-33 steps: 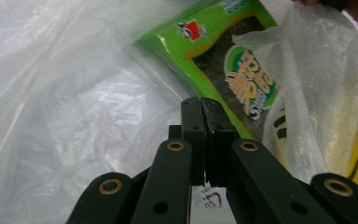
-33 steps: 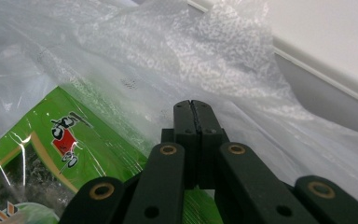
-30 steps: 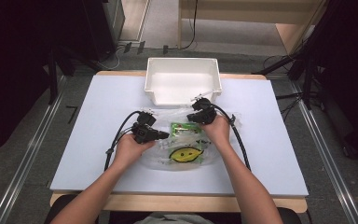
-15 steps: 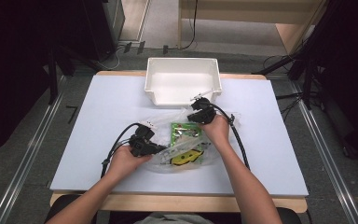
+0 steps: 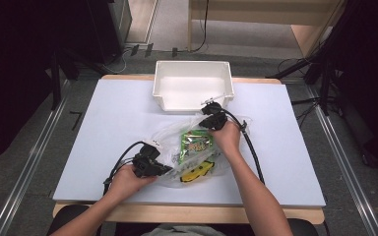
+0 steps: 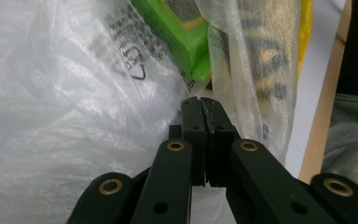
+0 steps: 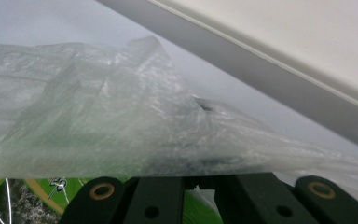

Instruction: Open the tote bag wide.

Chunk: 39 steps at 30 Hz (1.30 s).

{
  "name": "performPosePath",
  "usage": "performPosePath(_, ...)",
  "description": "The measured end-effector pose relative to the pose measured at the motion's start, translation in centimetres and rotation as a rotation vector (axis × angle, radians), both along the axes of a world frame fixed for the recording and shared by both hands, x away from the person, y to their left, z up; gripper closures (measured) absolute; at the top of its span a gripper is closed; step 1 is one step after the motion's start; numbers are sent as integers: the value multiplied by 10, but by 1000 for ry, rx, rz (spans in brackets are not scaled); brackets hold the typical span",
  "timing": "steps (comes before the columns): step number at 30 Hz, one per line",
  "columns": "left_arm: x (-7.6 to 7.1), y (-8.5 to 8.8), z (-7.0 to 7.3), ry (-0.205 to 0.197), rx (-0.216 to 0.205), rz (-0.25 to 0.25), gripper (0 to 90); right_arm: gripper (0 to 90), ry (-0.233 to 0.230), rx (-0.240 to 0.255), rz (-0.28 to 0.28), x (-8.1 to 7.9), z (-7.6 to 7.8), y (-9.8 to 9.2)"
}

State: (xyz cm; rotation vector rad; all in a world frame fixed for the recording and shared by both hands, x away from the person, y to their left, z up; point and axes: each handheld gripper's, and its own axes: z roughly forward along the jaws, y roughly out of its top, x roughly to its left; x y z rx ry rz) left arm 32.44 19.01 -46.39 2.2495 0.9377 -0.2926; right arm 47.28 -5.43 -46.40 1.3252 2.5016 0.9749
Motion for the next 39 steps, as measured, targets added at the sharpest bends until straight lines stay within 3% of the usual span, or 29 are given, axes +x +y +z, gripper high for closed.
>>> performPosePath(5, -9, 5, 1, -35, 17, 17, 900, 900, -12, 1, -16, 0, -1, 1)
performPosePath(6, -13, 6, 3, -63, 40, 31, 900, 900, -28, -3, -17, -1, -1, 2)
performPosePath(11, -10, 11, 3, -52, 46, 55, 900, 900, -51, -11, -21, 1, -2, 3)
performPosePath(15, -4, 10, 5, -71, 58, 87, 900, 900, -61, -9, -34, 6, -3, 2)
performPosePath(19, -6, 8, 4, -72, 49, 65, 900, 900, -66, -6, -42, 7, -3, 2)
performPosePath(39, -41, 18, 3, 22, 34, -37, 900, 900, -66, 5, -62, 9, -4, 2)
